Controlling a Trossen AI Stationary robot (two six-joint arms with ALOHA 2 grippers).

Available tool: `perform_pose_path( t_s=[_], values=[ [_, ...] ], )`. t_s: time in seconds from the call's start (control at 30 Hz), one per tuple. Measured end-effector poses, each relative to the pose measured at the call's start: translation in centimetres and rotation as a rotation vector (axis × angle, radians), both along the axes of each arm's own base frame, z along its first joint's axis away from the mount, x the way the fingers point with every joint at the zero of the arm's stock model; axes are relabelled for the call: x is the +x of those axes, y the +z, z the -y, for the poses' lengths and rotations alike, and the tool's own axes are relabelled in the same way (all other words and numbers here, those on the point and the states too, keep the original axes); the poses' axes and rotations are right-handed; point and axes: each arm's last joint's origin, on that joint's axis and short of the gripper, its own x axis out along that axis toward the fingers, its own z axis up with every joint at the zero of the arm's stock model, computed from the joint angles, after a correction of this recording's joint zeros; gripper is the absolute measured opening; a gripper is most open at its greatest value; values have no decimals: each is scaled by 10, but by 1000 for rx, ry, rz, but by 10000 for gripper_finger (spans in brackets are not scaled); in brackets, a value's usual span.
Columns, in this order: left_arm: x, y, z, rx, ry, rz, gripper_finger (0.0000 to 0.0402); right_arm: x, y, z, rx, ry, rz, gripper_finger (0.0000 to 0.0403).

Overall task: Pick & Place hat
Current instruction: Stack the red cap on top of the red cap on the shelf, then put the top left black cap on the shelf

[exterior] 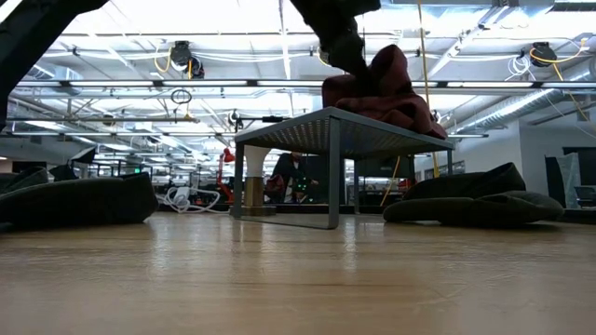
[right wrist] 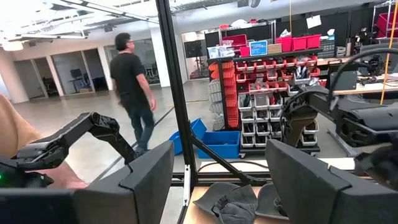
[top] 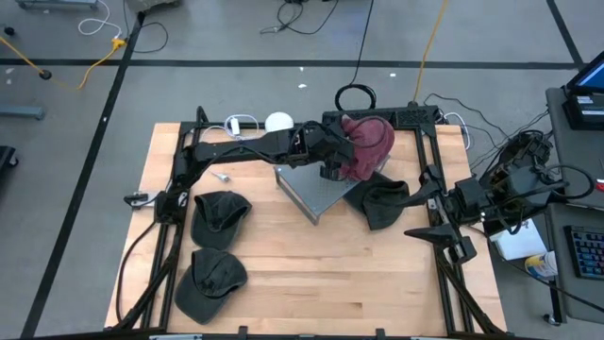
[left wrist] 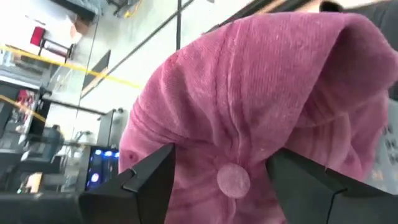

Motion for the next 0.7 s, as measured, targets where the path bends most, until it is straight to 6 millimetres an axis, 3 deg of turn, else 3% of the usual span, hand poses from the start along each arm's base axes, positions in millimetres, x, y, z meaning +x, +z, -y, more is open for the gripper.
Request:
perform_pose_path(
  t_s=[0.4, 0.53, 0.7],
  values=[
    [-16, 14, 31, -87, 198, 65, 253, 0, -1, 0, -6, -2, -6, 247],
    [-27, 20, 40, -107, 283, 68, 253, 0, -1, 0, -6, -2, -10, 247],
    [-47, 24, 51, -256, 379, 60, 253, 1, -4, -1, -23, -2, -33, 247]
  ],
)
